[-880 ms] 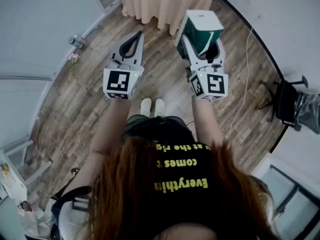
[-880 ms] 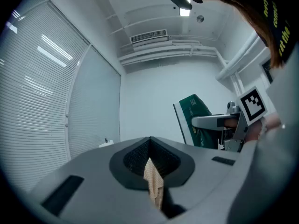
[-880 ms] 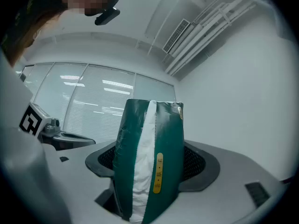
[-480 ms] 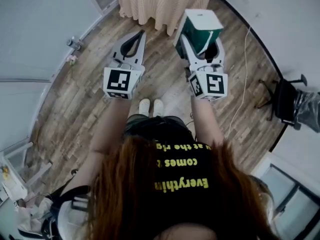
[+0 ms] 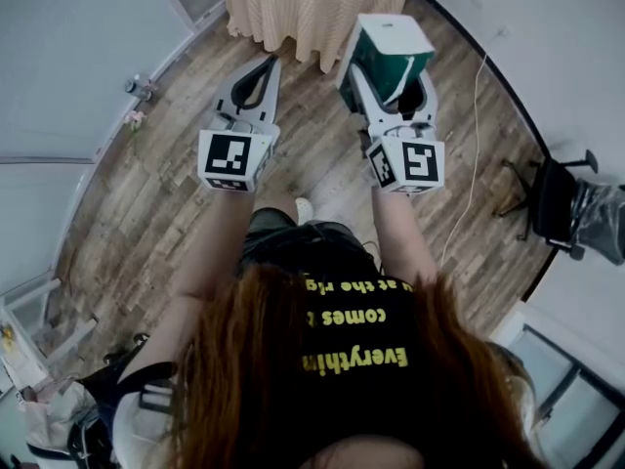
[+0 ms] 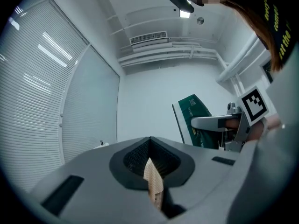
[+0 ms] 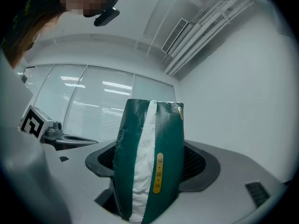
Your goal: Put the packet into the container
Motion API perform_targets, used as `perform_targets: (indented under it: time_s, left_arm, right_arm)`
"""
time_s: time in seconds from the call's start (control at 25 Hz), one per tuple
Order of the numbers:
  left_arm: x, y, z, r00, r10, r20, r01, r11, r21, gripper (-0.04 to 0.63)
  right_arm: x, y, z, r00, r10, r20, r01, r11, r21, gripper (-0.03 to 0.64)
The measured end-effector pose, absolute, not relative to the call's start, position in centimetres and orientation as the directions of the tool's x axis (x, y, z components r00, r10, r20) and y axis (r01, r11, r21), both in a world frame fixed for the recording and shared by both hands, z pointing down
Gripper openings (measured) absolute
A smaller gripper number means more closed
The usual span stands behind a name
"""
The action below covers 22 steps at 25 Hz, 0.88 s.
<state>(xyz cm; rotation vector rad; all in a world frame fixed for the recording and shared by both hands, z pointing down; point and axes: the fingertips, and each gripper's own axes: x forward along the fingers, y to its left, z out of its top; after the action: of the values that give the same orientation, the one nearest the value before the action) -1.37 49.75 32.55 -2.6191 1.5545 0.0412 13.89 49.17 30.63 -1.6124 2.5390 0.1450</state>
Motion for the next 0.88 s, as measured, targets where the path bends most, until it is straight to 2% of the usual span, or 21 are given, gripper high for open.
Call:
perform_targets:
  time_s: [0.4,0.88]
  left_arm:
    - [0.3,41.8,33.5,0.466,-0.884,-0.028,-0.884,-0.465,-0.044,0.000]
    - [-4.6,25.0,32.9,0.507,-0.861,-0.035,-0.862,-0.506,-0.031,0.000]
  right_arm:
    - [16.6,41.4,31.6,-0.409,-0.905,-0.114,-0.911,0.413,-0.014,0.365]
    - [14.4,24.6,31.4,-0.327,-0.939,-0.102,-0.944,0.328,0.004,0.365]
